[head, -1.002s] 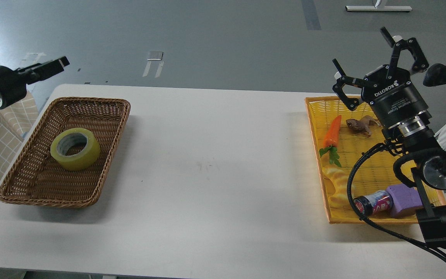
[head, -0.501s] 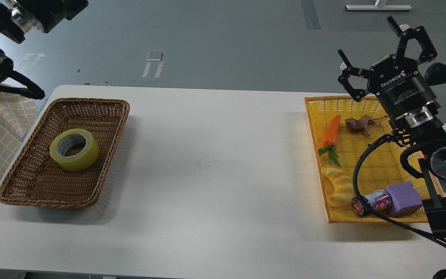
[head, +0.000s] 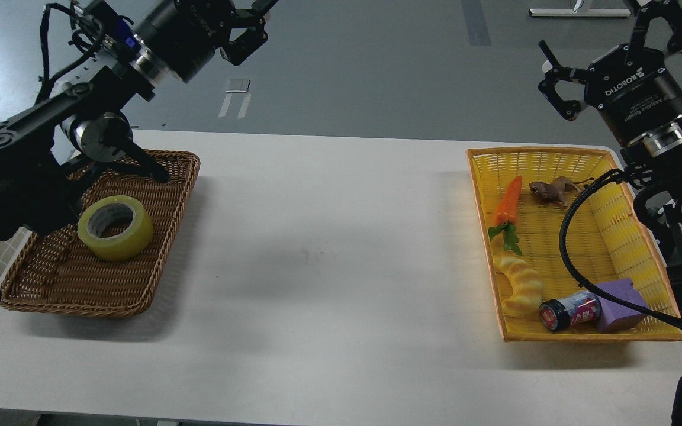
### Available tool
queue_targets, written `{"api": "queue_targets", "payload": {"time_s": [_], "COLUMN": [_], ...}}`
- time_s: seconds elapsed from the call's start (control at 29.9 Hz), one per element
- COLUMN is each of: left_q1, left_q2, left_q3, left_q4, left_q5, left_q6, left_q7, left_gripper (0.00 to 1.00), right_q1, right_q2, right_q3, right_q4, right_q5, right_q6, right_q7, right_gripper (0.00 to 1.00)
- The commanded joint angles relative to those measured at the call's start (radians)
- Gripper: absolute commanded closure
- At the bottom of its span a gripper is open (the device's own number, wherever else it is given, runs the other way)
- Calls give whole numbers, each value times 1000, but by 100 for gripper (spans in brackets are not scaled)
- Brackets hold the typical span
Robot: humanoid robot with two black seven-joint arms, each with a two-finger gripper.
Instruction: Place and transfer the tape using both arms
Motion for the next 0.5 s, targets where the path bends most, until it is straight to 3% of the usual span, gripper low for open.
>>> {"api": "queue_targets", "payload": {"time_s": [0.0,0.47], "left_q1": [49,155], "left_q2": [-44,-86], "left_q3": [-32,-69], "left_q4": [-4,-6], "left_q5": [0,0], "left_q6": [0,-39], "left_q7": [0,0], "left_gripper": [2,2], "right_q1": [25,105], "right_q2": [2,132], "right_q3": [-19,-70], "right_q4": [-26,-151], "right_q5": [-1,-9], "right_q6": [0,0], "right_q7": [0,0], "right_gripper": [0,0]}}
